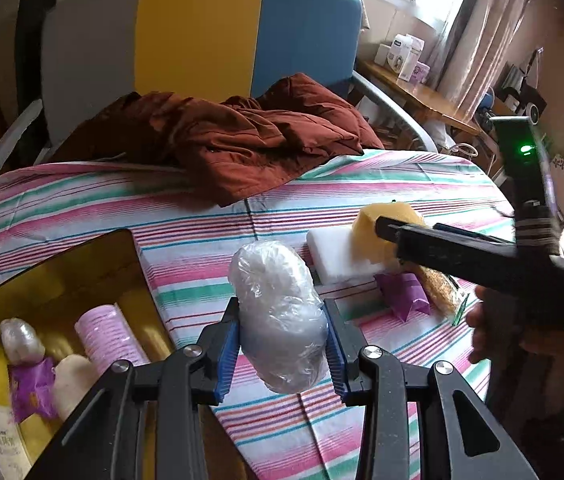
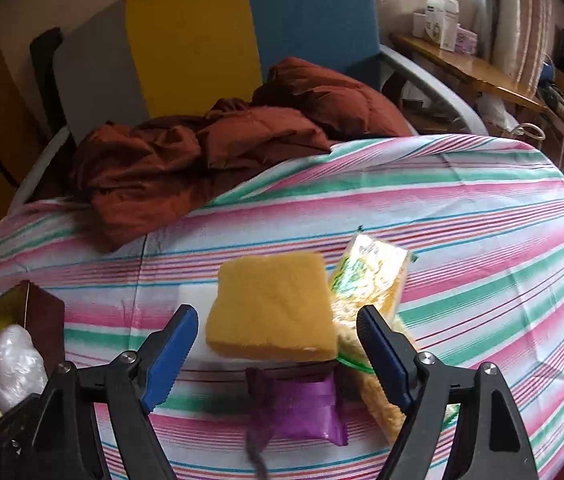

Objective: Organize objects
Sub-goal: 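Grasp the yellow sponge with the right tool while the left tool holds the plastic bag, then lower the bag and sponge into the gold tray and open both tools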

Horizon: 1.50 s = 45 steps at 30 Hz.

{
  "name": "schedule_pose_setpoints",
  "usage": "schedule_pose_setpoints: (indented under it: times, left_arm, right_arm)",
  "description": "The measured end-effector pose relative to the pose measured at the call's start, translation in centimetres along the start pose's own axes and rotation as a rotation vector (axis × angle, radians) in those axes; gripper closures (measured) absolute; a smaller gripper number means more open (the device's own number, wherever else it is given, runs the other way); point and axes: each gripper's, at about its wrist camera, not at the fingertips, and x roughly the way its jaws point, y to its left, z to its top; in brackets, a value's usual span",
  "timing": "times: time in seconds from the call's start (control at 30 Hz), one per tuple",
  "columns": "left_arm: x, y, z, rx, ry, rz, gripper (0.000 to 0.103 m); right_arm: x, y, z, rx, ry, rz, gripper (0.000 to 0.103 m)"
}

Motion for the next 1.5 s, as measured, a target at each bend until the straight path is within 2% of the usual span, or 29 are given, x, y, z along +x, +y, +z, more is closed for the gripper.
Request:
schedule_pose_setpoints:
  times: [0.13, 0.2, 0.3, 0.57, 0.9, 1.23, 1.5]
  left_arm:
    - [0.0, 0.1, -0.3, -0.008, -0.003, 0.008, 0.064]
    - [0.0, 0.2, -0.5, -0.022, 0.0, 0.01, 0.064]
    - [-0.4, 0.2, -0.9, -0.027, -0.005, 0.013, 0.064]
    - [-4.3, 1.1, -2.2, -0.045, -0.071, 0.017, 0.064]
    - [-11.3, 6.6, -5.9, -0.136, -0.156, 0.094, 0.064]
    - [-15.1, 12.2, -11.3, -0.211, -0.187, 0.208, 0.064]
    - [-15.9, 14.6, -14.1, -0.248, -0.185, 0.236, 0.064]
  right_arm:
    - [0.7, 0.4, -0.3, -0.047, -0.003, -0.03, 0.023]
    - [1.0, 0.5, -0.4, -0.07, 0.007, -0.017, 0.039]
    - [0.6, 0.4, -0.4, -0.085, -0.014, -0.014, 0.043]
    - [-2.9, 0.9, -0.9, -0.091, -0.1, 0.079, 0.043]
    - [-7.9, 6.6, -3.7, -0.179, -0.142, 0.202, 0.043]
    - [-11.4, 12.0, -9.9, -0.243, -0.109, 0.326, 0.043]
    - [-12.7, 17.3, -14.8, -0.388, -0.059, 0.361, 0.041]
